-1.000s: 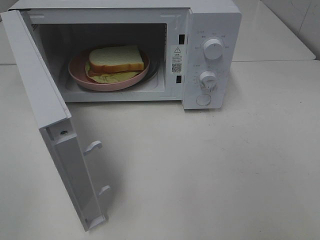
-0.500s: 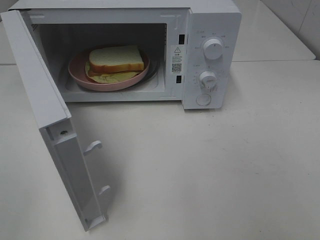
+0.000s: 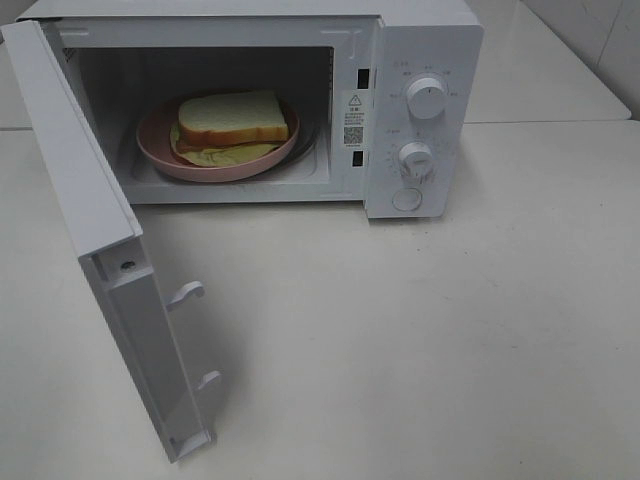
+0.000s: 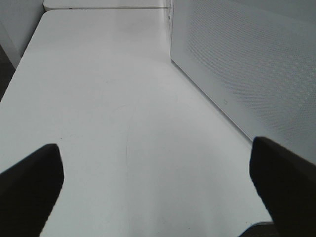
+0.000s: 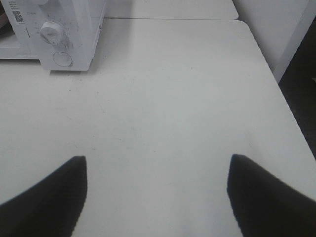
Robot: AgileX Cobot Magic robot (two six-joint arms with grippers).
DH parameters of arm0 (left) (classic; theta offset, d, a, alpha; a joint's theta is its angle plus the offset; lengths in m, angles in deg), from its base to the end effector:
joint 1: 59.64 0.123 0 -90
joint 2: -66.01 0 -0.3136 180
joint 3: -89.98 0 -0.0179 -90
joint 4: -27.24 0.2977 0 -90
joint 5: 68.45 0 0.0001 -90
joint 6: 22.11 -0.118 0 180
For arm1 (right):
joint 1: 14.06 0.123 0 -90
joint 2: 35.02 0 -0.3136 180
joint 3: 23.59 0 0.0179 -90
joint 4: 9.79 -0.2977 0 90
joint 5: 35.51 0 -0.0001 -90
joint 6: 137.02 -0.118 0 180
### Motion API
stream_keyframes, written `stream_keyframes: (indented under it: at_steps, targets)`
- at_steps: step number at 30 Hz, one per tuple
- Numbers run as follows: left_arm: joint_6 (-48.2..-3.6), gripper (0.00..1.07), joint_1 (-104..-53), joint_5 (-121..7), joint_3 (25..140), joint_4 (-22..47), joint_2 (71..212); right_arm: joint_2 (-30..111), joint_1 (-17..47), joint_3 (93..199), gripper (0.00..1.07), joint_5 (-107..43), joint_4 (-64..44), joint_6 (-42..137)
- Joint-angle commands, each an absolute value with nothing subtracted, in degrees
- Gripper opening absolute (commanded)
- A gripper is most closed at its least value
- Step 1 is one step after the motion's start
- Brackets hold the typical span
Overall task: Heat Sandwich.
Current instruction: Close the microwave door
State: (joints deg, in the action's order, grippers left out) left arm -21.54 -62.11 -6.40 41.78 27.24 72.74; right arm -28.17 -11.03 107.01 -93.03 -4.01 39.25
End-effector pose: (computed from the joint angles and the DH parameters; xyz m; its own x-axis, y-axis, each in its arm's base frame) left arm 0.0270 -0.0012 0.2918 -0.4537 0.0096 -0.8911 0.0386 0.9992 -0.0089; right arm 0.0344 -0.0082 0.2934 -0.4001 -0.0104 -0.9164 0.0294 0.9993 -0.0242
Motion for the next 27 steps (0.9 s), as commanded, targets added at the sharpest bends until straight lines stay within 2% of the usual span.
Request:
stream_keyframes:
  at_steps: [1,10,17,18,20,21,22,23,24,25,26,27]
  targets:
    - [-21.0,0.98,-62.0,-7.1,41.7,26.8,71.5,-29.8,-11.4,107.0,0.76,-92.5,-3.8,38.9]
    - [-20.9,0.98,-62.0,-7.5,41.9,26.8,72.0,-29.8,-11.4,107.0,0.75,-92.5,-3.9,38.9]
    - [-21.0,0.95,-62.0,-11.6,43.6,26.6,77.6,-29.8,-11.4,107.0,0.75,-92.5,-3.8,38.9]
    - [-21.0,0.93,-62.0,-12.3,43.6,26.6,78.7,-29.8,-11.4,107.0,0.75,-92.5,-3.8,38.9]
    - [-21.0,0.80,-62.0,-15.0,43.6,26.6,81.9,-29.8,-11.4,107.0,0.75,-92.5,-3.8,38.9]
    - [-21.0,0.80,-62.0,-15.0,43.6,26.6,81.9,-29.8,-11.4,107.0,0.75,-92.5,-3.8,38.9]
    - [-21.0,0.75,-62.0,-16.0,43.6,26.6,82.8,-29.8,-11.4,107.0,0.75,-92.5,-3.8,38.9]
    - [-21.0,0.68,-62.0,-17.4,43.6,26.7,84.2,-29.8,-11.4,107.0,0.75,-92.5,-3.8,38.9]
    - [-21.0,0.55,-62.0,-19.7,43.6,26.7,86.2,-29.8,-11.4,107.0,0.75,-92.5,-3.8,38.9]
    - [-21.0,0.46,-62.0,-20.8,43.6,26.7,87.4,-29.8,-11.4,107.0,0.75,-92.5,-3.8,38.9]
    - [-21.0,0.46,-62.0,-20.8,43.6,26.7,87.4,-29.8,-11.4,107.0,0.75,-92.5,-3.8,38.9]
    - [-21.0,0.40,-62.0,-21.6,43.6,26.7,88.3,-29.8,-11.4,107.0,0.75,-92.5,-3.8,38.9]
